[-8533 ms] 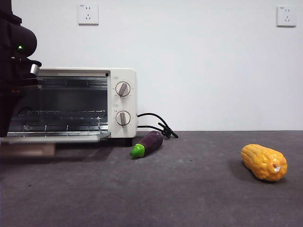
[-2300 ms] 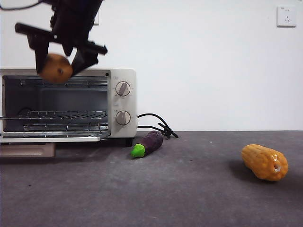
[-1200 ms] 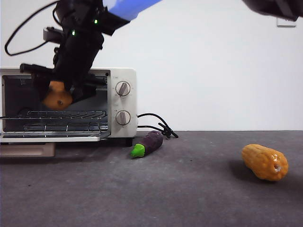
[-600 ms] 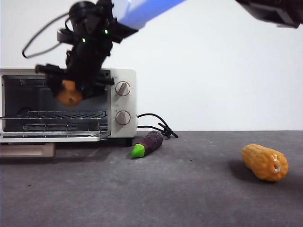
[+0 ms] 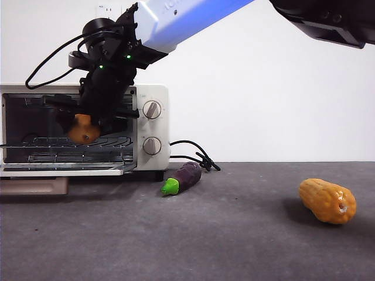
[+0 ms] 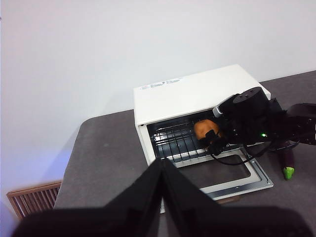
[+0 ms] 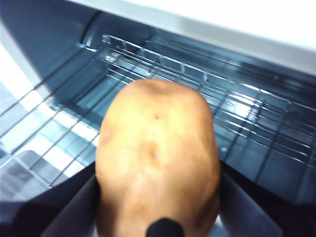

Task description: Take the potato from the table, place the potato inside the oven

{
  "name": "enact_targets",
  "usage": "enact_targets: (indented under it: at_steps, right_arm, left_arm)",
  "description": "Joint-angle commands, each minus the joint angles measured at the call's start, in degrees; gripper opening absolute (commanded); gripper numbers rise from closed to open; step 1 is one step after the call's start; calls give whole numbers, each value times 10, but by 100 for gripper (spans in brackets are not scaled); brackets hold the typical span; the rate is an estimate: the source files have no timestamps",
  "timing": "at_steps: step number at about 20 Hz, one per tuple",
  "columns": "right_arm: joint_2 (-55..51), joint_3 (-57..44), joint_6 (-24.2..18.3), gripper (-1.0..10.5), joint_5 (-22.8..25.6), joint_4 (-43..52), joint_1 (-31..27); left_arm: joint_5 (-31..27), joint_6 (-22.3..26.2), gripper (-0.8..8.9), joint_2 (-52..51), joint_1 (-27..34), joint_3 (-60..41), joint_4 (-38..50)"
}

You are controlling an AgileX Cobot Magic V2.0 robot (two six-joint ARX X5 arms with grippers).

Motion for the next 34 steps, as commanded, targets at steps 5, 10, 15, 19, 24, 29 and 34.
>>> enact_targets:
  at_steps: [5, 10, 15, 19, 24, 29, 34]
  right_arm:
    - [13, -5, 7, 576, 23, 9, 3]
    - [13, -5, 7, 579, 42, 21, 3]
    - [11, -3, 18, 703, 58, 26, 12]
    - [9, -1, 16, 703, 112, 17, 29]
    - [9, 16, 11, 702, 163, -20, 46]
    - [9, 52, 12, 702, 238, -89, 57]
    - [9, 122, 17, 702, 255, -181, 72]
  left_arm:
    - [-2, 6, -5, -1, -3, 0, 4]
    - [-2, 6, -5, -1, -3, 0, 4]
    - [-2, 6, -5, -1, -3, 0, 4]
    - [-2, 3, -5, -1, -3, 0, 4]
    - [-2, 3, -5, -1, -3, 0, 3]
    - [3, 3, -5, -1, -3, 0, 3]
    - [3, 1, -5, -1, -3, 0, 3]
